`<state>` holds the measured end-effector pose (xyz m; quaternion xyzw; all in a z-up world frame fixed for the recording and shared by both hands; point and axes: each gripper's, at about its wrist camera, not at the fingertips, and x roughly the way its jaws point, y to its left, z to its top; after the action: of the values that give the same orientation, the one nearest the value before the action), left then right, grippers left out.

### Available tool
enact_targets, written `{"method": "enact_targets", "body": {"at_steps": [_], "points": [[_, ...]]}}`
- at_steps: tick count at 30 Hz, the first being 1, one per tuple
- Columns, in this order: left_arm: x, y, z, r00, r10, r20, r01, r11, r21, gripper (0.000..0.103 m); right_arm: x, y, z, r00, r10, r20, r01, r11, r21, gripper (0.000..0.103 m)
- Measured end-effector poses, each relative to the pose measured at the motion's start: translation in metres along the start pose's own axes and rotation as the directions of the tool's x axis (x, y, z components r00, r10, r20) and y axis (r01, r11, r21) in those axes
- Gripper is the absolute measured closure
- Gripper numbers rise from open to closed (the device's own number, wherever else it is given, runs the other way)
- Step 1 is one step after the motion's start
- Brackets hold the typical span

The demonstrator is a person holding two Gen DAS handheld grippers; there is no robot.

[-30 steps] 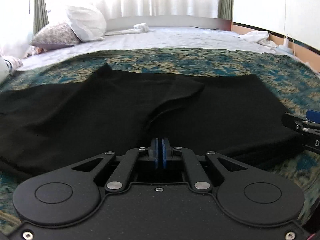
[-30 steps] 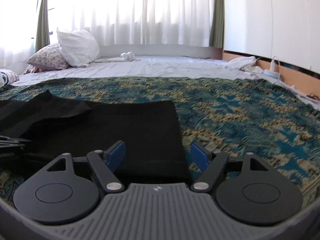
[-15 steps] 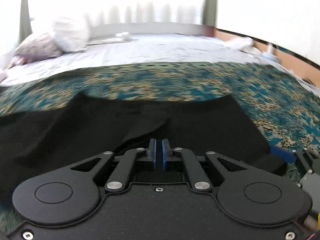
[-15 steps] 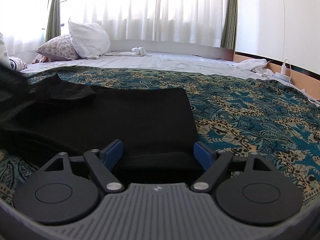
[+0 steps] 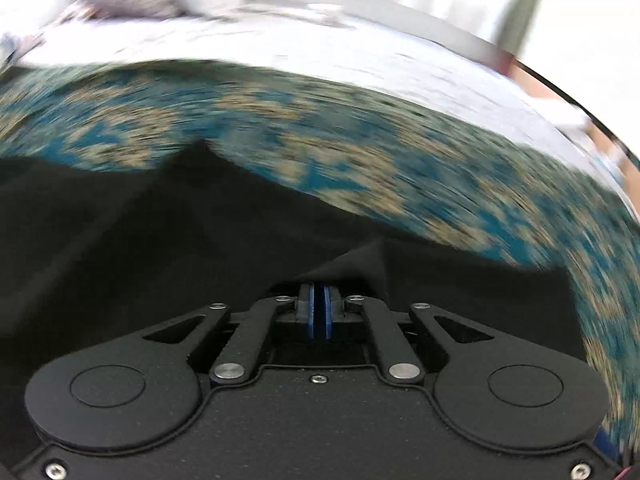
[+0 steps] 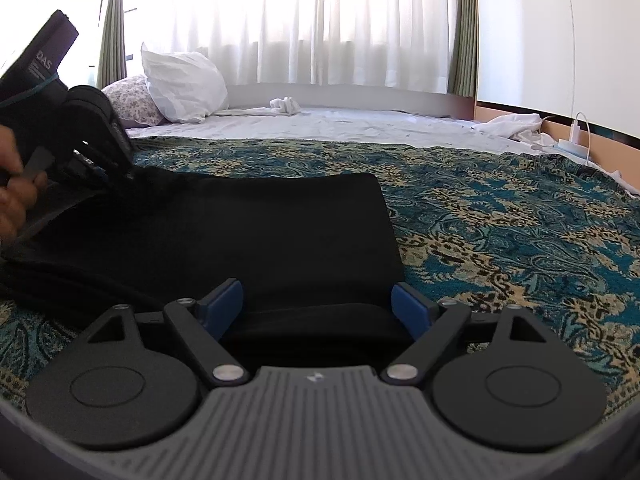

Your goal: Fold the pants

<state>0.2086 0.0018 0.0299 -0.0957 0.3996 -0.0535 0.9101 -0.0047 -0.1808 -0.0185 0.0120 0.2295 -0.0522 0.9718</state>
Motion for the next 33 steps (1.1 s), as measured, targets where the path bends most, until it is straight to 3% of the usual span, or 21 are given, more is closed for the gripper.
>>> {"method": "enact_targets", "body": {"at_steps": [2,5,8,11,14,16,17,21,25,29,33], "points": [[0.001,0.019,0.01,0.999,0.05,0.009,-0.049,0.997,-0.062,0.096,0.0,0.0,0.0,1.0,0.003,0.0,-0.003,1.0,0.004,0.013],[-0.002,0.038,0.019,0.992,0.124,0.033,-0.121,0.989,-0.083,0.096,-0.001,0.001,-0.001,1.0,0.002,0.004,-0.002,1.0,0.003,0.013],[-0.017,0.039,0.016,0.991,0.118,0.067,-0.115,0.992,-0.043,0.094,-0.001,0.001,-0.001,1.0,0.003,0.005,-0.003,1.0,0.003,0.013],[-0.037,0.019,0.002,0.992,0.072,0.106,-0.078,0.995,0.055,0.093,-0.001,0.001,-0.002,1.0,0.004,0.006,-0.004,1.0,0.003,0.013],[-0.059,0.003,-0.023,0.994,-0.019,0.112,0.004,0.99,0.141,0.078,-0.001,0.001,-0.002,1.0,0.005,0.005,-0.005,1.0,0.003,0.013],[-0.072,0.0,-0.039,0.992,-0.051,0.117,0.033,0.988,0.152,0.054,-0.001,0.002,-0.002,1.0,0.005,0.005,-0.005,1.0,0.003,0.013],[-0.079,0.001,-0.047,0.991,-0.06,0.124,0.042,0.988,0.149,0.052,-0.001,0.002,-0.002,1.0,0.005,0.005,-0.005,1.0,0.004,0.013],[-0.098,0.016,-0.072,0.992,-0.084,0.099,0.079,0.995,0.056,0.041,-0.002,0.002,-0.002,1.0,0.001,0.01,-0.001,1.0,0.001,0.012],[-0.099,0.031,-0.092,0.992,-0.121,0.016,0.122,0.992,-0.016,0.041,-0.017,0.003,-0.004,0.997,0.013,0.077,-0.013,1.0,-0.001,0.008],[-0.094,0.04,-0.1,0.987,-0.157,0.021,0.158,0.985,-0.073,0.04,-0.031,0.0,-0.004,0.99,0.011,0.14,-0.016,0.999,0.036,0.005],[-0.082,0.051,-0.097,0.962,-0.274,-0.017,0.264,0.939,-0.219,0.04,-0.033,-0.003,-0.001,0.988,-0.011,0.157,-0.001,0.997,0.076,0.005]]}}
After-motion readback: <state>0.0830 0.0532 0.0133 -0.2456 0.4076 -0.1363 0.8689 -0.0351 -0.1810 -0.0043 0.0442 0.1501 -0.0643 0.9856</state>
